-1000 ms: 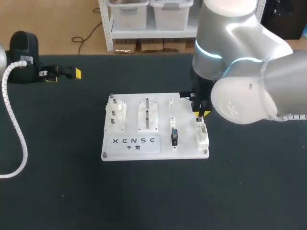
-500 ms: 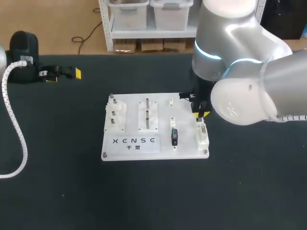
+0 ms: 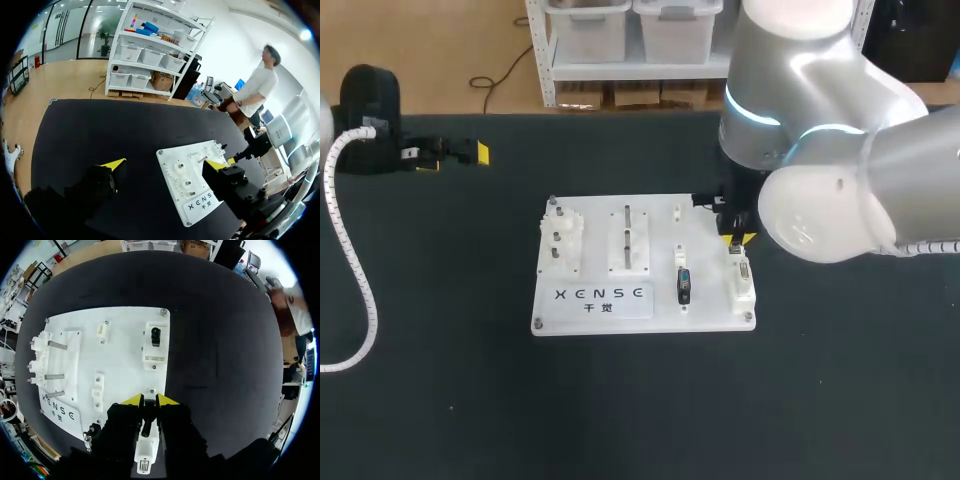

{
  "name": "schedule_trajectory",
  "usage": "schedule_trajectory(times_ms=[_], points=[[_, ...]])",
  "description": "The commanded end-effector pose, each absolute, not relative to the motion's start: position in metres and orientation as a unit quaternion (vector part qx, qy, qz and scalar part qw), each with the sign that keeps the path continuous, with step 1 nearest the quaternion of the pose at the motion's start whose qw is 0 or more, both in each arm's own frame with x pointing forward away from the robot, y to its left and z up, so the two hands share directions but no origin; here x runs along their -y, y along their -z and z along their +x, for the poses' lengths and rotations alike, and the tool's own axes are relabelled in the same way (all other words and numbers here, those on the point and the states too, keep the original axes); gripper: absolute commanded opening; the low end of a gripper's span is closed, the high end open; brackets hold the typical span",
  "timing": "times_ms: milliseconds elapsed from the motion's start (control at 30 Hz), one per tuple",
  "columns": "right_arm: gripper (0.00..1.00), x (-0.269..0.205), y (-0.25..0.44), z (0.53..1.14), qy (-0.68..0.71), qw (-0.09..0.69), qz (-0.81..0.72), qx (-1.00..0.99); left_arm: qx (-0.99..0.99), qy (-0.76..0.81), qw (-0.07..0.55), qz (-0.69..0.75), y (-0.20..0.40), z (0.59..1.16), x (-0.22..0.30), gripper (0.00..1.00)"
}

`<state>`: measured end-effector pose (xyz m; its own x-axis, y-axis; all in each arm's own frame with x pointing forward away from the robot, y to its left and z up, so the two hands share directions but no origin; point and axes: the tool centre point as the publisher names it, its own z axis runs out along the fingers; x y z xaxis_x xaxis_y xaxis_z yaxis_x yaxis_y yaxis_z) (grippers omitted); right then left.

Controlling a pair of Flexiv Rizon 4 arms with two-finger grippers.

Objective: Insert the USB connector, Ethernet cable, and multi-pin plug into their matching sockets one by one.

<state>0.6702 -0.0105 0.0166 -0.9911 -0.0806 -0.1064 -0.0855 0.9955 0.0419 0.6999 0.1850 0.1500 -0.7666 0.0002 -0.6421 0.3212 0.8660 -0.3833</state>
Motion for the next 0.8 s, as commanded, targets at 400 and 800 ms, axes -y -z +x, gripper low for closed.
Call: schedule_trajectory(times_ms=[400,800], points=[[0.00,0.013,-0.008,0.667,-0.018,0.051,-0.039,-0.998,-0.908,0.243,0.330,0.089,-0.150,0.700,-0.185,1.00],[0.00,0.014,0.006,0.667,0.007,0.037,-0.033,-0.999,-0.908,0.243,0.330,0.089,-0.150,0.700,-0.185,1.00]])
